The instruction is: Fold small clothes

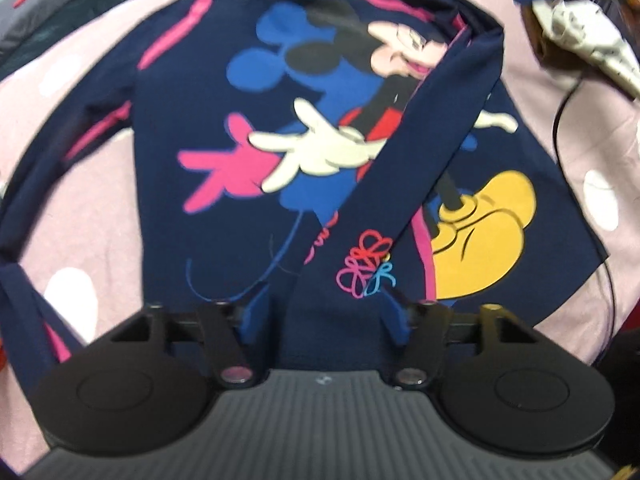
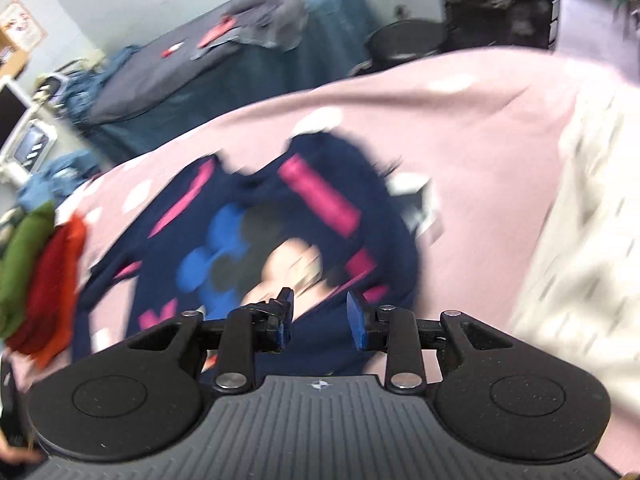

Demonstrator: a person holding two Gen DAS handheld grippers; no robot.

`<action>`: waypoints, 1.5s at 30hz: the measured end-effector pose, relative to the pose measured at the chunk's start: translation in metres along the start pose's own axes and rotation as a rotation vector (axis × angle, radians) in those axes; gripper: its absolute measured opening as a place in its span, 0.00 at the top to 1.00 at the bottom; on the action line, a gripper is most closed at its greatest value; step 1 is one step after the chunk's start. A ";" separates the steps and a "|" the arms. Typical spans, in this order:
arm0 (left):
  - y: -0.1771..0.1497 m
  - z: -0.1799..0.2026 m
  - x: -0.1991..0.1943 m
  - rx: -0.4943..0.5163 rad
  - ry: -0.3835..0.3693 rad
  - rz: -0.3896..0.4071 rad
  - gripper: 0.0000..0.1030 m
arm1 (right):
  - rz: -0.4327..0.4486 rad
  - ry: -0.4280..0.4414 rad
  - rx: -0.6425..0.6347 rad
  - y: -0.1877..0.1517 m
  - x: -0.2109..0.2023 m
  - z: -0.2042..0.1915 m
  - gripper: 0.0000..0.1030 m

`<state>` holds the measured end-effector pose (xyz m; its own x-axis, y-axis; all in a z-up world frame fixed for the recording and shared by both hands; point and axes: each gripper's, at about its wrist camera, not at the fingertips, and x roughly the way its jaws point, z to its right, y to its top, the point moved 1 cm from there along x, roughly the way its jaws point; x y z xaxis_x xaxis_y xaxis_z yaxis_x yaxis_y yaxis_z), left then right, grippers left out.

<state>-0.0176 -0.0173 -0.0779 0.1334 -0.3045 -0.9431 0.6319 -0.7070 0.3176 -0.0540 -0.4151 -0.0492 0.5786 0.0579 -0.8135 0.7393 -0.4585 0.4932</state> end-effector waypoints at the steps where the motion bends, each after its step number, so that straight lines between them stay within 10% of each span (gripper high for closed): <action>1: -0.001 0.000 0.005 -0.014 0.000 -0.016 0.55 | 0.008 -0.019 0.004 0.008 0.006 0.006 0.48; 12: -0.001 0.002 0.013 -0.064 -0.015 -0.040 0.83 | -0.024 -0.010 0.135 0.062 0.086 0.044 0.50; 13: -0.001 0.003 0.013 -0.062 -0.016 -0.039 0.84 | -0.054 0.005 0.134 0.064 0.091 0.044 0.55; 15: -0.001 0.005 0.012 -0.058 -0.013 -0.035 0.86 | -0.112 0.045 0.118 0.070 0.096 0.041 0.98; 28: -0.002 0.004 0.009 -0.099 0.005 -0.041 0.87 | -0.025 -0.144 0.082 0.148 0.122 0.021 0.99; 37: -0.005 -0.011 -0.004 -0.203 0.011 -0.015 0.87 | 0.069 0.032 -0.112 0.120 0.079 -0.021 0.60; 41: -0.006 -0.017 -0.021 -0.180 0.042 0.004 0.70 | 0.139 0.125 -0.144 0.090 0.026 -0.021 0.27; 45: -0.008 -0.011 -0.029 -0.080 0.016 -0.002 0.56 | 0.147 0.139 -0.097 0.054 -0.014 -0.009 0.25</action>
<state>-0.0185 0.0042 -0.0538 0.1440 -0.2924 -0.9454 0.6910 -0.6541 0.3076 -0.0187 -0.4325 -0.0083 0.7198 0.1217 -0.6834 0.6692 -0.3836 0.6365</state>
